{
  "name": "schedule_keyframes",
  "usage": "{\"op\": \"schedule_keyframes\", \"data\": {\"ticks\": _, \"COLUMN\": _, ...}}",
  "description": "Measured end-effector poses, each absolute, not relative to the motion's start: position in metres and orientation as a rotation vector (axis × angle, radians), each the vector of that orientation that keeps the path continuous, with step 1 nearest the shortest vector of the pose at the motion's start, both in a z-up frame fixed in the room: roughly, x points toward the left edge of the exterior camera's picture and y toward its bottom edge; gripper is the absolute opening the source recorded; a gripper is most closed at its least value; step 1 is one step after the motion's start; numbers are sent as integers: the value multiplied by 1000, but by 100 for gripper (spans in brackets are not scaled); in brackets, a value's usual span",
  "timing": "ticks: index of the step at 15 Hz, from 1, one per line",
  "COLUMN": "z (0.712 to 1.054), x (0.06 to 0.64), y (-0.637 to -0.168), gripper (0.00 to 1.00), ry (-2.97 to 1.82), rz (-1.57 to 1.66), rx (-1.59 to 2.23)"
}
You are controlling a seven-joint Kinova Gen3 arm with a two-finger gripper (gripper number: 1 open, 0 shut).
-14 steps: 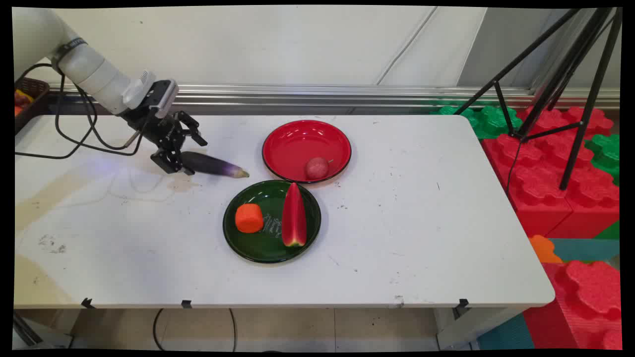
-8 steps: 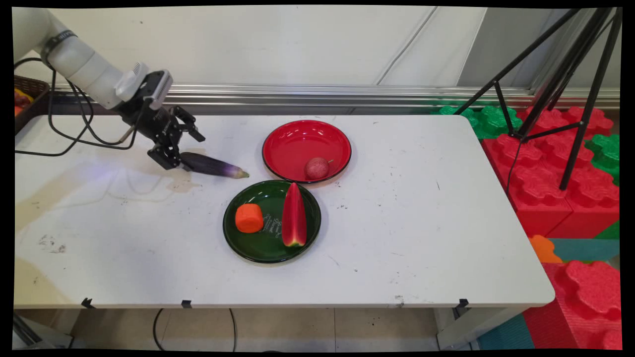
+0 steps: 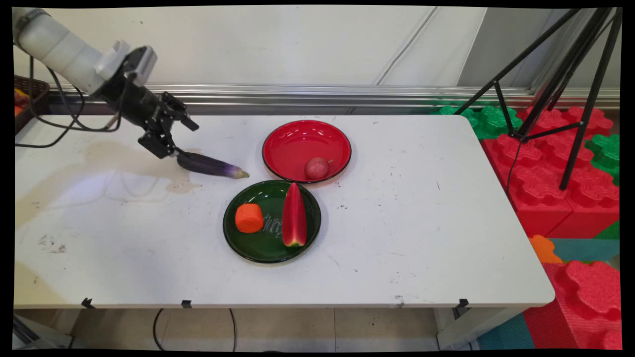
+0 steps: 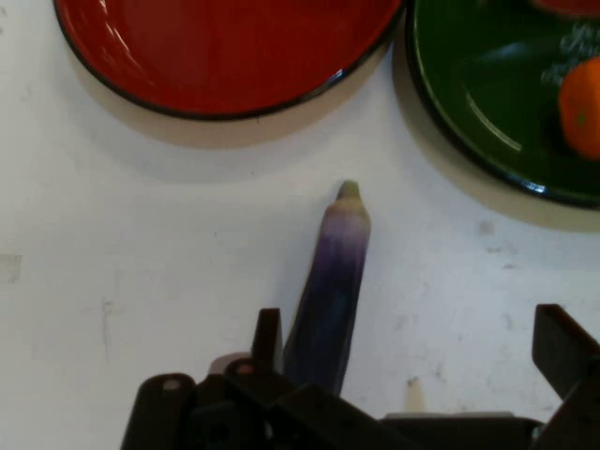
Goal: Pick up the mandarin from the green plate
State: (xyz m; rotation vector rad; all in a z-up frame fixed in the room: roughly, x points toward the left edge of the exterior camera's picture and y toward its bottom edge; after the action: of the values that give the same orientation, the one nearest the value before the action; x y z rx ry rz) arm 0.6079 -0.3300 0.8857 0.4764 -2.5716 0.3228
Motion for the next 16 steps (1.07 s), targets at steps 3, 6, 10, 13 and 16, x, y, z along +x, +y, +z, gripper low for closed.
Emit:
{"op": "schedule_keyframes", "data": {"ticks": 3, "z": 904, "x": 608, "y": -322, "gripper": 100, "ry": -2518, "rz": 313, "rx": 542}}
{"op": "schedule_keyframes", "data": {"ticks": 6, "z": 915, "x": 608, "y": -317, "gripper": 100, "ry": -2477, "rz": 304, "rx": 590}}
{"op": "schedule_keyframes", "data": {"ticks": 10, "z": 932, "x": 607, "y": -306, "gripper": 100, "ry": -2405, "rz": 282, "rx": 667}}
{"op": "schedule_keyframes", "data": {"ticks": 13, "z": 943, "x": 606, "y": -300, "gripper": 100, "ry": -2360, "rz": 267, "rx": 705}}
{"op": "schedule_keyframes", "data": {"ticks": 16, "z": 948, "x": 603, "y": -296, "gripper": 100, "ry": -2337, "rz": 258, "rx": 717}}
